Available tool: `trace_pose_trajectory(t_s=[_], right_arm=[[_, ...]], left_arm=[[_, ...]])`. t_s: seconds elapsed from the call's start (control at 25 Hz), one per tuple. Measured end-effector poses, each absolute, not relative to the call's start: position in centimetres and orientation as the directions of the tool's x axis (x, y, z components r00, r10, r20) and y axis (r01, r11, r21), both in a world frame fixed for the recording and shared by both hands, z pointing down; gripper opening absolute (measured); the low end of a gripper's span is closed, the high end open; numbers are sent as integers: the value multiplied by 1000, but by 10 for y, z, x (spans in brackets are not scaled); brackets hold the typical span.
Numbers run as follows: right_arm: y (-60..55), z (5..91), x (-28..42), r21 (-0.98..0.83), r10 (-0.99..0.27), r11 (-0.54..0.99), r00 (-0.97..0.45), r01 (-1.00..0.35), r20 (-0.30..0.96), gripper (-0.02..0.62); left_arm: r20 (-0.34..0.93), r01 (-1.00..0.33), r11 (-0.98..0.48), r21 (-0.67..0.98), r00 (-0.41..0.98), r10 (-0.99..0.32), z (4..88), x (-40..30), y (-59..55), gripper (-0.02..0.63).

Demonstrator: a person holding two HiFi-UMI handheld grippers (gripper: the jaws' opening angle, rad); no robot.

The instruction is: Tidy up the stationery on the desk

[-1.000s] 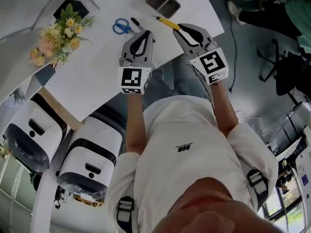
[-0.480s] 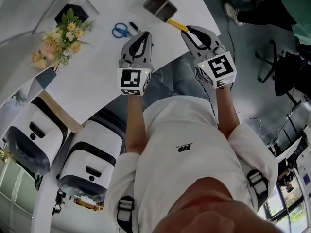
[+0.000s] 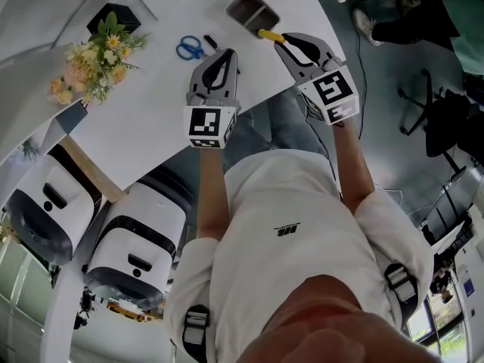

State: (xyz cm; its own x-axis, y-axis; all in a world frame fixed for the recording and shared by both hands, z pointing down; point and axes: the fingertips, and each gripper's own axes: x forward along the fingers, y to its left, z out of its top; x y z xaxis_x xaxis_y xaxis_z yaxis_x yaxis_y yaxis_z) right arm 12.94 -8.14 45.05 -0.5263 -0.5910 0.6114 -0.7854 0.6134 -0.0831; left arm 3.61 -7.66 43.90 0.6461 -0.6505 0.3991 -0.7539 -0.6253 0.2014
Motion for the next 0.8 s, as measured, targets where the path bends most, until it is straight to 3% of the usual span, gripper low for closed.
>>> trace_pose_trajectory(t_s=[0.8], right_arm=[[-135,464,83,-118,-473,749,-651,-652,594,90]], left_arm=[[421,-886,-415,209,464,-779,444,-4,-93,0]])
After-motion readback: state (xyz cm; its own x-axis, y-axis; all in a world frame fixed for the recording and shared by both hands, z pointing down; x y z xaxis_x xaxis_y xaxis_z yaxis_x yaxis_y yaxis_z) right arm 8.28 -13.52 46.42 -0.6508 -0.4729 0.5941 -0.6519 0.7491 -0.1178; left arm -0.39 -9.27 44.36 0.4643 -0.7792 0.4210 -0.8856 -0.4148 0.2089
